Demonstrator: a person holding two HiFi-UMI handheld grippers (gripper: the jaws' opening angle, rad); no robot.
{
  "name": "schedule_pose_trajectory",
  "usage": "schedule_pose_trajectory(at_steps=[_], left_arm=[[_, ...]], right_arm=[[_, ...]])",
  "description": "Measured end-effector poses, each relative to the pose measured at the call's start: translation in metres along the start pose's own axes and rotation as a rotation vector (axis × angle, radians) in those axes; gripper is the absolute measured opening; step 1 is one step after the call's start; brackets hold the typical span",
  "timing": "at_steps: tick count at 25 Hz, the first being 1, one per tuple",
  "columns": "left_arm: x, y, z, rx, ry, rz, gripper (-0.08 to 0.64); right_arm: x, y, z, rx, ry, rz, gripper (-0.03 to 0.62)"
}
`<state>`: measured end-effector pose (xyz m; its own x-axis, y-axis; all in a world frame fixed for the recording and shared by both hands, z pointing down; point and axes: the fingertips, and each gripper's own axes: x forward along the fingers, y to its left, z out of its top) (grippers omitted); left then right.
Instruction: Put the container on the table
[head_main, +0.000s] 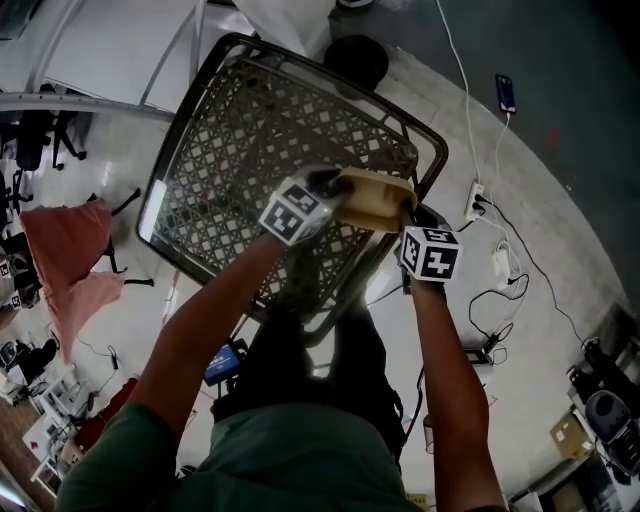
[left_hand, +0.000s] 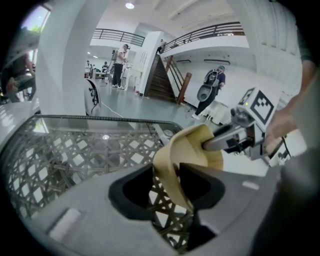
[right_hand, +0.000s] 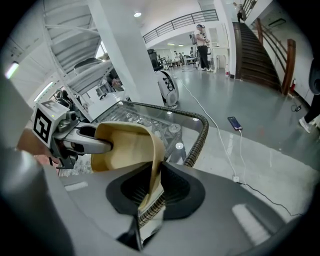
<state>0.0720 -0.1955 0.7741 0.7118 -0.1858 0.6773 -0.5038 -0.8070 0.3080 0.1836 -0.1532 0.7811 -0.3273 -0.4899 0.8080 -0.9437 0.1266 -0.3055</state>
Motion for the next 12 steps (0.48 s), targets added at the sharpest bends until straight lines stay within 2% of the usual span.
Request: schedule_pose_trajectory(at_steps=[2,5,12], left_arm=[[-0.002,0.000,0.000,0.004,-0.006,0.004,0.183],[-0.002,0.000,-0.002,0.023,-0.005,0.000,0.257],[-0.006,0.009,-0.010,0.027,0.014,0.028,0.292]], right_arm=[[0.000,0.001,0.000,-0.014,0.006,0.000,0.052],[0.003,0.006,-0.002,-0.046,0.024,0.009,0.048],[0.008,0.018,-0.015,-0.086,0.064,0.012,0.044]])
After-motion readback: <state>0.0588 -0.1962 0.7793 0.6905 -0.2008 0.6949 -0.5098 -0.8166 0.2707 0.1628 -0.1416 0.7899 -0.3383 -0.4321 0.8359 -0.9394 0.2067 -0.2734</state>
